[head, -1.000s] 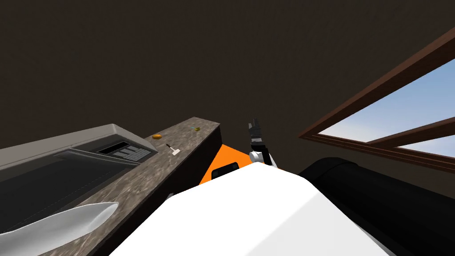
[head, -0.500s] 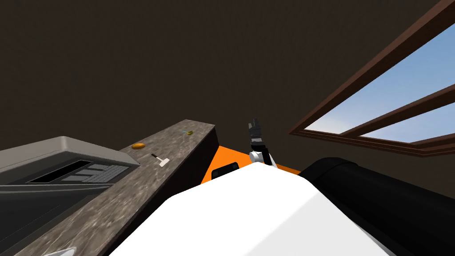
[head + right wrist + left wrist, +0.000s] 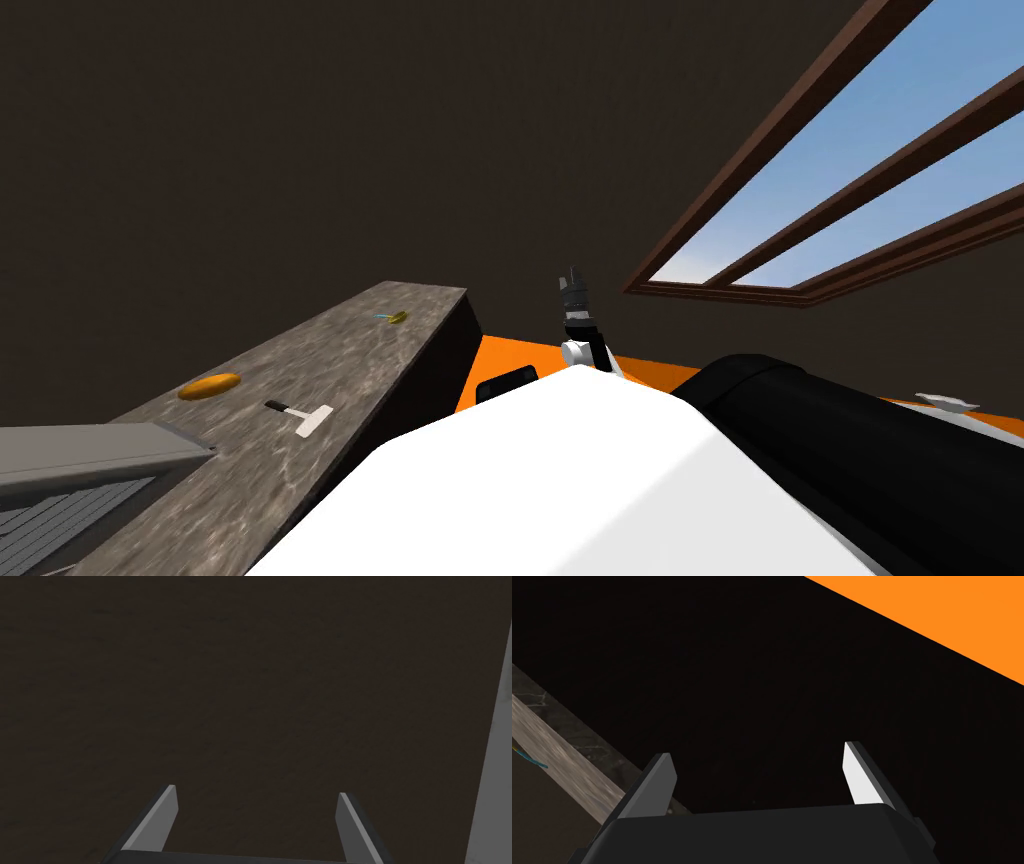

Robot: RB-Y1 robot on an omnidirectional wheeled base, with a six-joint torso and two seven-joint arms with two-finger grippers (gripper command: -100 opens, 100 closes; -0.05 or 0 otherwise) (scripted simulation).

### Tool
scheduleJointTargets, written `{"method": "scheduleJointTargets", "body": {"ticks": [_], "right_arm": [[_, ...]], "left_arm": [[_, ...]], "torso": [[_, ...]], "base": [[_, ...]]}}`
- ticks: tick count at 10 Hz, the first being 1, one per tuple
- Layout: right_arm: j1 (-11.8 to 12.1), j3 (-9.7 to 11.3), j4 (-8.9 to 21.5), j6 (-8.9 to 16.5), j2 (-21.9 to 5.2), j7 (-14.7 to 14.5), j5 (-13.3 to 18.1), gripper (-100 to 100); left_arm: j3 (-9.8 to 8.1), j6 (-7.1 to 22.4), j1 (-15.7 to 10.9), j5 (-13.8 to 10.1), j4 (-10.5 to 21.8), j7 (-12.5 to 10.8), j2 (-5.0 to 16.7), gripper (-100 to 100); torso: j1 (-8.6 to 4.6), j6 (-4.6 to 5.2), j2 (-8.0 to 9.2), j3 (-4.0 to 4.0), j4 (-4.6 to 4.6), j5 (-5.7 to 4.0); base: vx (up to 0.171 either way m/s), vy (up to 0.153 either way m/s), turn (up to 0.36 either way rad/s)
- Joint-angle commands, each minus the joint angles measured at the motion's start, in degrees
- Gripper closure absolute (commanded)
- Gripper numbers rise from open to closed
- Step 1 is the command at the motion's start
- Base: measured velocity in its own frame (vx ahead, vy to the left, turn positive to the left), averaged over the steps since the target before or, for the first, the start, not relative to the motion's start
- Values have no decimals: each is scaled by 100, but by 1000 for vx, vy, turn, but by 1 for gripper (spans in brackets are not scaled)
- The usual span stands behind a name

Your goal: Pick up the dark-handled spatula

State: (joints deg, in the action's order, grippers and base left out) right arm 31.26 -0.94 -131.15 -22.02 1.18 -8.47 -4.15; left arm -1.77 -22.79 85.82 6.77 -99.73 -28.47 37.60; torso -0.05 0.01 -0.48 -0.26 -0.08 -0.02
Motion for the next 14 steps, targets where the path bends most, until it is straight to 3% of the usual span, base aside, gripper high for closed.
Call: {"method": "scheduleJointTargets", "body": {"ticks": [1,2,3,5,6,9,10,12,14], "right_arm": [[0,0,0,0,0,0,0,0],[1,-1,0,0,0,0,0,0],[-1,0,0,0,0,0,0,0],[0,0,0,0,0,0,0,0],[0,-1,0,0,0,0,0,0],[1,-1,0,0,-1,0,0,0],[1,-2,0,0,-1,0,0,0],[1,-1,0,0,-1,0,0,0],[1,-2,0,0,-1,0,0,0]], "left_arm": [[-14,36,133,1,231,-147,113,-100],[-48,97,346,-7,372,-343,293,-100],[-48,97,346,-7,479,-343,293,-100],[-103,218,689,-40,939,-714,631,-100],[-103,218,719,-40,950,-714,631,-100],[-119,397,1097,-112,1549,-1194,1080,-100],[-119,397,1097,-112,1549,-1194,1080,-100],[-91,508,1187,-171,1849,-1454,1340,-100],[-69,558,1186,-202,1969,-1566,1456,-100]], "torso": [[0,0,0,0,0,0],[0,-3,4,1,0,-1],[-2,3,5,2,0,-1],[3,0,13,7,2,0],[10,0,-2,-2,0,2],[13,-1,-6,-4,-1,3],[24,-2,-19,-11,-4,6],[10,-3,5,2,1,2],[17,-8,10,5,3,5]], "base": [[111,-22,-225],[104,-32,-430],[81,-2,-177],[121,1,-402],[103,18,-187],[141,34,-374],[109,48,-258],[92,50,-322],[80,71,-222]]}}
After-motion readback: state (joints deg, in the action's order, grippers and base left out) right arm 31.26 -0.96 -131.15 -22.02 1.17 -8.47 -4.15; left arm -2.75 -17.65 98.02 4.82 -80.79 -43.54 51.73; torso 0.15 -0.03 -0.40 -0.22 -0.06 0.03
